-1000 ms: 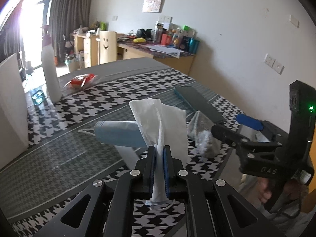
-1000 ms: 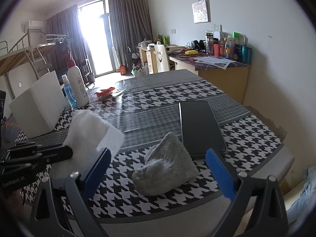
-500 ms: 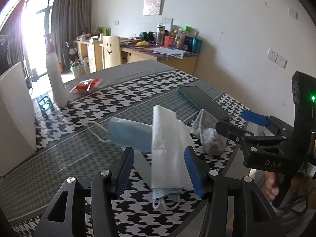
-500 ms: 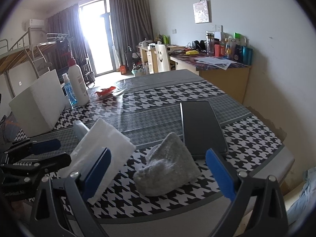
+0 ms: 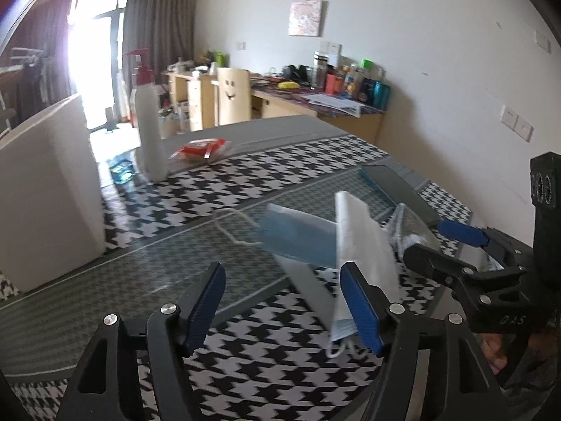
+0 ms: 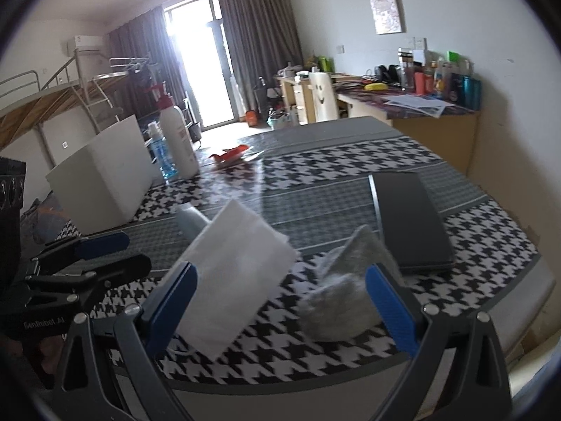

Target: Organize soft objects

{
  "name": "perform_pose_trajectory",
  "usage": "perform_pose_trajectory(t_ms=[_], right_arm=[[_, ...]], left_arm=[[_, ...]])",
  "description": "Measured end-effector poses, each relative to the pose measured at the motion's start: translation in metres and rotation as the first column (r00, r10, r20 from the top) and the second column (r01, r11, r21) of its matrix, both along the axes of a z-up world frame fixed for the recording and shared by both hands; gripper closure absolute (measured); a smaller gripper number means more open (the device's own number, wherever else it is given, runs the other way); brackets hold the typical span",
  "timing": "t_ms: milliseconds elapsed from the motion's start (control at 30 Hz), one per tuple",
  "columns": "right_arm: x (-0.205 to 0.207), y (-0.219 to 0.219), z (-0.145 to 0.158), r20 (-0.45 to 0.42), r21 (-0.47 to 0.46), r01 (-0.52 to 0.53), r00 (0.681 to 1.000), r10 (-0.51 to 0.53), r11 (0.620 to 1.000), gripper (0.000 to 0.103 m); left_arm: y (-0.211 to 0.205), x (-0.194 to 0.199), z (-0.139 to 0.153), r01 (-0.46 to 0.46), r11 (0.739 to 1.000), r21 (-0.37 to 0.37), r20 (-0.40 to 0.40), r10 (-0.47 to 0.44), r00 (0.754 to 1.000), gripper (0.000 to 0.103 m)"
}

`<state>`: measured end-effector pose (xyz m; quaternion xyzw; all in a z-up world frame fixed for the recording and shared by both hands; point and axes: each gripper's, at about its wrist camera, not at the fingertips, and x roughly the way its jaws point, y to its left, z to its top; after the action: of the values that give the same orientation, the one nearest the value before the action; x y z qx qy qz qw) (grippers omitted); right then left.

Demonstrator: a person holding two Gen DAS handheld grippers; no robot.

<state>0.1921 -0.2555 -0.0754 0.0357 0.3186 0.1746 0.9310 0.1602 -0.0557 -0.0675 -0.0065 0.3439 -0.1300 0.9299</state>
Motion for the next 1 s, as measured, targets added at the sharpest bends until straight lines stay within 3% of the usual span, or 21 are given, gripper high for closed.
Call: perform_pose_trajectory(t_ms=[233,433,533,700,900,1000], right_arm=[[0.005,0.02,-0.003,-0.03,0.035,-0.079,0.996,0.08,0.996,0.006],[0.013,0.034,-0.013,-0.092,0.071,-0.123,0.987,0.13,0.99,0.019],[0.014,0.036,-0.016,-0.114,0.079,-0.14,0.982,0.149,0.987,0.033],[0.013,0.04,-0.018,-0.129,0.066,-0.164,0.977,0.172,0.984,0.067],[0.002,0.036,-0.002,-0.078,0.075,-0.174,0.981,0.18,0.982,0.078],[0.0,0.034,0.004,-0.056,0.083,-0.182,0.981,0.187,0.98,0.092]], left_arm=[[0.014,0.002,-0.004,-0.03,0.999,-0.014,-0.018,0.029,0.999,0.034],[0.019,0.002,-0.008,-0.043,0.999,-0.01,-0.024,0.043,0.999,0.034],[0.019,0.001,-0.009,-0.04,0.999,-0.014,-0.026,0.039,0.999,0.034],[0.017,0.004,-0.011,-0.032,0.999,-0.012,-0.032,0.031,0.999,0.034],[0.007,0.004,-0.013,0.006,1.0,-0.015,-0.047,-0.006,0.999,0.034],[0.0,0.003,-0.015,0.029,0.999,-0.015,-0.057,-0.03,0.998,0.034]])
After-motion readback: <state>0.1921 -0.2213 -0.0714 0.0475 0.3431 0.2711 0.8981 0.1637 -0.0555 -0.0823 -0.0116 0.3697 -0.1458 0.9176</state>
